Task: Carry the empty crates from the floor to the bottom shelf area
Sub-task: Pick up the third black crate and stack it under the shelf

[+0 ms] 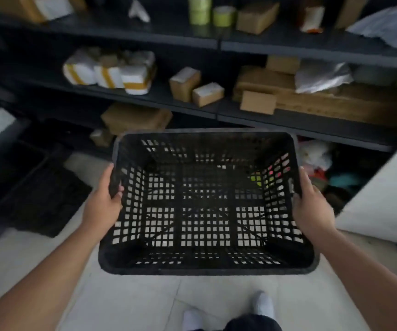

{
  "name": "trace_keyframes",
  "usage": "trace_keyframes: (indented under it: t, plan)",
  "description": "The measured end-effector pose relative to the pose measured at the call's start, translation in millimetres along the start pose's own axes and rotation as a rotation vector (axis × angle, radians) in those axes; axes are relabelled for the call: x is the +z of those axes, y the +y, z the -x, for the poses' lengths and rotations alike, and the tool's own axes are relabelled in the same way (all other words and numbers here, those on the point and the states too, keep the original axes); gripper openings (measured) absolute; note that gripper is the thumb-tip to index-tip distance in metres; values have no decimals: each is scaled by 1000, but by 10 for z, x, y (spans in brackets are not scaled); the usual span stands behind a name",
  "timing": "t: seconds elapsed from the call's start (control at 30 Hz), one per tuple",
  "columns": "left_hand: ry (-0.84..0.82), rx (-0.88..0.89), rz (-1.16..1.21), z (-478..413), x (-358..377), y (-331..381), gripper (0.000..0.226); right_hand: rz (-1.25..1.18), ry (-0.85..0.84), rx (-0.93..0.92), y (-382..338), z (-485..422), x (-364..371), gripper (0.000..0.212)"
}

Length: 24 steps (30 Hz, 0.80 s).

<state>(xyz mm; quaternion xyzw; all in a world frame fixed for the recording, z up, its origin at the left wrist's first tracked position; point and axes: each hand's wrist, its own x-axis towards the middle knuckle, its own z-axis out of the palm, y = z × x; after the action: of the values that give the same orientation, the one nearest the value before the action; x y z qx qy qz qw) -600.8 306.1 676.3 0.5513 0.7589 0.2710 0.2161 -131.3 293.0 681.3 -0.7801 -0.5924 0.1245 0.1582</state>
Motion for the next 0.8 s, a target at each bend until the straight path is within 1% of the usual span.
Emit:
trace_keyframes:
  t: [0.17, 0.33, 0.43, 0.53, 0.67, 0.73, 0.8]
  plan:
    - [183, -215, -14, 190, -1137, -1066, 80, -7, -96, -226, -1545, -105, 553, 70]
    - [357, -370, -22, 245, -1877, -1822, 76, -22, -150, -432, -2898, -350, 1052, 69]
    - [438, -441, -44, 207, -2212, -2163, 71, -62, -201, -553, -3668, -556, 1333, 68]
    - [527, -514, -92, 110, -2503, -2432, 72, -119, -277, -692, -4467, -794, 1591, 70]
    - [626, -633, -114, -106, -2898, -2758, 76, -159, -349, -814, -5533, -1006, 1922, 69]
    - [670, -683, -109, -251, -3097, -2929, 76, -193, -390, -876, -6037, -1086, 2064, 69]
    - [705, -712, -109, -417, -3281, -3126, 74, -178, -422, -918, -6524, -1174, 2209, 68]
